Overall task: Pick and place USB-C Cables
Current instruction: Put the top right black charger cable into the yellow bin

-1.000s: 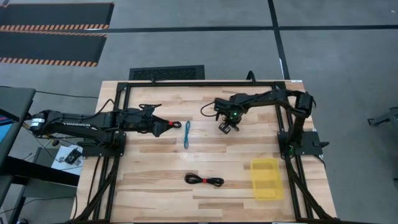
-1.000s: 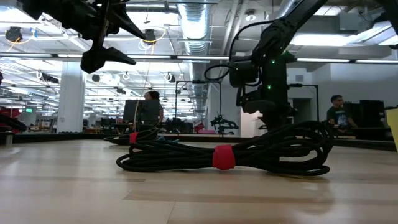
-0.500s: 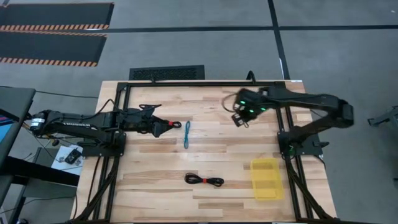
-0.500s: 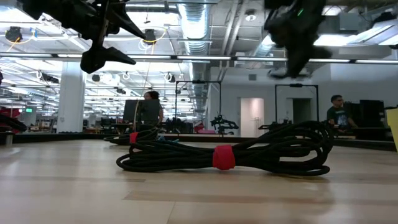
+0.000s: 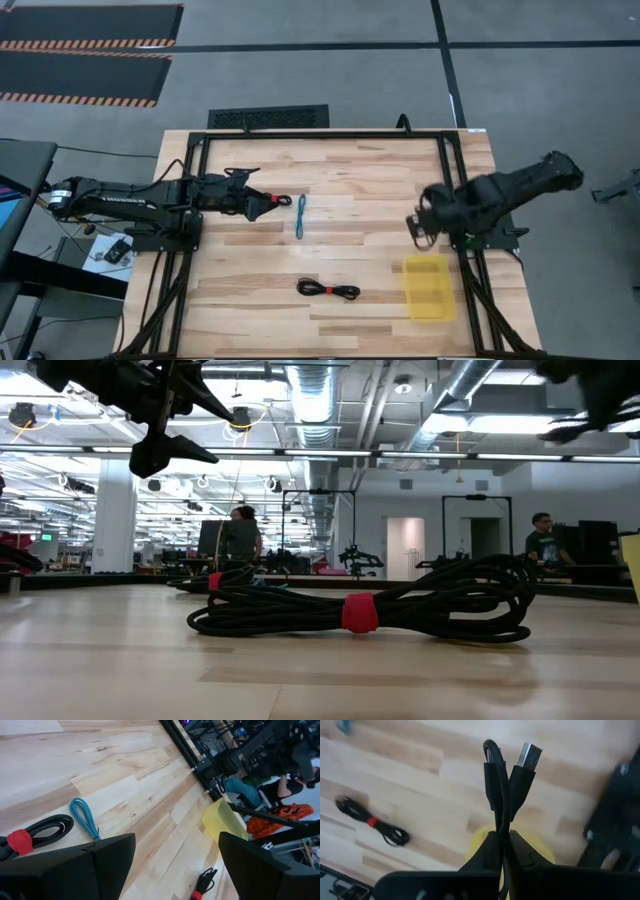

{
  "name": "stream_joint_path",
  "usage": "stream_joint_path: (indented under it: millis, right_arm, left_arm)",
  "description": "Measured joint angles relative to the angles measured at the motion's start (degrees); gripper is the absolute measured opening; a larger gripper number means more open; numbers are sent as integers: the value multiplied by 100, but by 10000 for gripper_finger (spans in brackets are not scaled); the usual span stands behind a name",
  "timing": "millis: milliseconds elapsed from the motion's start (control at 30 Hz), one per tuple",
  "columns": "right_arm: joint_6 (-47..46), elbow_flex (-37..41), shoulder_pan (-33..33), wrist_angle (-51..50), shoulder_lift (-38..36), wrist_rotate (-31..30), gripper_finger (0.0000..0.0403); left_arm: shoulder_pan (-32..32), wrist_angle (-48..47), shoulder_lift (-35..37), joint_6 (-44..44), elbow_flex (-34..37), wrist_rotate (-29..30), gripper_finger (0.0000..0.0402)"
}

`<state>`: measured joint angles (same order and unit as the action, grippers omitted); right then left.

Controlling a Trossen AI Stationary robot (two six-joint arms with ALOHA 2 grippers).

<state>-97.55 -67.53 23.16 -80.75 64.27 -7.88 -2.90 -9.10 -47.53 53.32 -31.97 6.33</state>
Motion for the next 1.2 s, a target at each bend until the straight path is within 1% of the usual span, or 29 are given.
stream_joint_path:
  millis: [167, 267, 367, 433, 533, 733, 933, 1200]
  right_arm:
    - [-1555, 77, 1209, 73, 450, 69, 14]
    - [-2440, 181, 1856, 310, 749, 188, 17]
    - [-3331, 245, 2385, 641, 1067, 175, 15]
    - [-3559, 245, 2600, 876, 1281, 215, 14]
    - [-3581, 245, 2685, 1205, 1625, 501, 16]
    - [-3574, 245, 2624, 1407, 2241, 787, 20]
    - [-3541, 245, 2496, 1543, 2684, 793, 24]
    - [-3399, 243, 2446, 1891, 3253, 794, 48]
  left_arm:
    - [2, -2, 0, 35, 0, -4, 281]
    - [2, -2, 0, 37, 0, -7, 281]
    - [2, -2, 0, 37, 0, 20, 281]
    - [2, -4, 0, -2, 0, 36, 281]
    - [2, -28, 0, -36, 0, 40, 281]
    - [2, -57, 2, 16, 2, 52, 281]
    - [2, -57, 2, 47, 2, -2, 281]
    - [2, -94, 2, 33, 2, -4, 281]
